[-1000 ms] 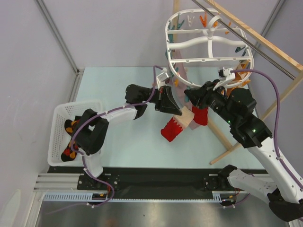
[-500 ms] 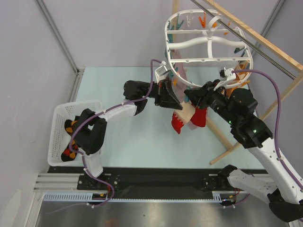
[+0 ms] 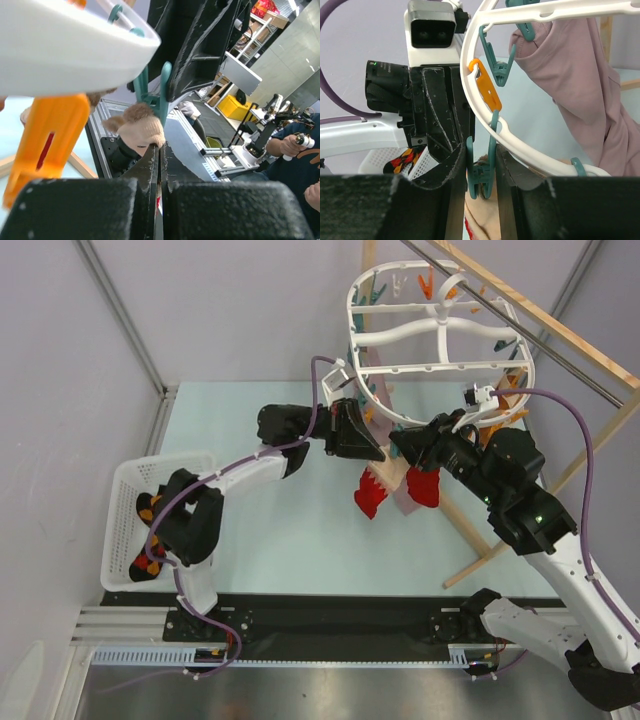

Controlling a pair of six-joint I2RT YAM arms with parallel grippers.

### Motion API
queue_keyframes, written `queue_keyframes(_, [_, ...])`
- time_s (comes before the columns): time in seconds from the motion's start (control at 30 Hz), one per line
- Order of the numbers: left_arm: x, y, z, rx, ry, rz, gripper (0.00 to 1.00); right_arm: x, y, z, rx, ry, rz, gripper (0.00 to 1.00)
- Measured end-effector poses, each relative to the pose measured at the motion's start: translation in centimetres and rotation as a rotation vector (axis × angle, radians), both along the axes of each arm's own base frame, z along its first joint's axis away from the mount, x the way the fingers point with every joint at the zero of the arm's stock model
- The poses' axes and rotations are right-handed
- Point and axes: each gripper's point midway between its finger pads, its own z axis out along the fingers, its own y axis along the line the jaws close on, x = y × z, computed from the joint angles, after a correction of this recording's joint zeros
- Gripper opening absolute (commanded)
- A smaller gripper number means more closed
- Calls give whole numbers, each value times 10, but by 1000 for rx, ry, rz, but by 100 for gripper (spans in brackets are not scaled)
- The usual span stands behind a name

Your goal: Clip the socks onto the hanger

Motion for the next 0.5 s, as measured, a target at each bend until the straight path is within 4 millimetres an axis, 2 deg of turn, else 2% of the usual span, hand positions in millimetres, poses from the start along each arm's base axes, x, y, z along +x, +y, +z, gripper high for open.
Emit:
queue_keyframes(0.23, [-2,-1,9,-17,-14,-4,0,-1,-1,0,2,-3,0,0])
queue_keyframes(0.5, [-3,-8,2,-3,11,-25,0,1,-3,-1,0,1,-12,0])
